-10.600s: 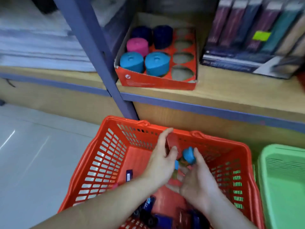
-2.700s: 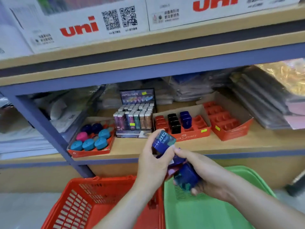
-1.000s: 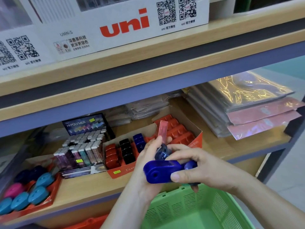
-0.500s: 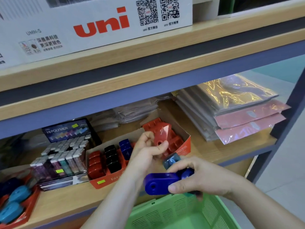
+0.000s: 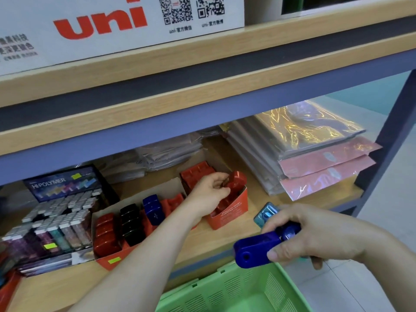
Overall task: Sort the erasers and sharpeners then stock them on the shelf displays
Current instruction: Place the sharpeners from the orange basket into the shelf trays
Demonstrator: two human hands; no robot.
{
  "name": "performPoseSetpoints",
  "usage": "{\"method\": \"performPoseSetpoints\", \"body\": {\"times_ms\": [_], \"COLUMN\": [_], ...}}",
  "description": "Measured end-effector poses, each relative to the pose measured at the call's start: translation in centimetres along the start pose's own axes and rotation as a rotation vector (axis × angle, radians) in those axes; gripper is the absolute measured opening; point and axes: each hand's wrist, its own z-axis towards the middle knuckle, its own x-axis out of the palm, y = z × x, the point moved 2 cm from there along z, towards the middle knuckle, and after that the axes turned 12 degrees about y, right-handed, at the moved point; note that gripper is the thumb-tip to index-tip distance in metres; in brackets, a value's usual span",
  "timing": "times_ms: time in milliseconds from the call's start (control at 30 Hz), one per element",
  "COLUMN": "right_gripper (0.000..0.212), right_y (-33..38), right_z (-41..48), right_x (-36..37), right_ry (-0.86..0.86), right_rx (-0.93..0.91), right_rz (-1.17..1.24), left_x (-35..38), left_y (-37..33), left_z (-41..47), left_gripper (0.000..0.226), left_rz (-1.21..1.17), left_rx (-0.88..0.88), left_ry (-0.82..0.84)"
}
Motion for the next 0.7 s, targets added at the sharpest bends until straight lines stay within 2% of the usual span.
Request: {"method": "performPoseSetpoints", "body": {"times_ms": [133, 200, 367, 533, 700], "right_gripper": [0.015, 0.014, 0.013, 0.012, 0.012], "right_y": [0.1, 0.1, -0.2, -0.3, -0.3], "right_z": [-0.3, -0.4, -0.9, -0.9, -1.0], "right_x": [-0.5, -0.6, -1.1, -1.3, -1.7], "right_ry": [-0.065, -0.068, -0.082, -0.086, -0.088], "right_rx": [0.007, 0.010, -0.006, -0.027, -0.043], "right_rz": [0.013, 0.019, 0.043, 0.057, 0.047], "left_x": [0.1, 0.0, -0.7, -0.8, -0.9], "left_y": [-0.2, -0.2, -0.8, -1.1, -2.0], "left_z": [0.9, 1.3, 1.4, 1.5, 1.4], "left_gripper": [0.031, 0.029, 0.042, 0.047, 0.036], "left_rz": [0.311, 0.382, 0.587, 0.770, 0.877], "left_rx": [-0.020, 0.000, 0.111, 0.153, 0.115], "left_ry": [-0.035, -0.047, -0.026, 0.062, 0.162]}}
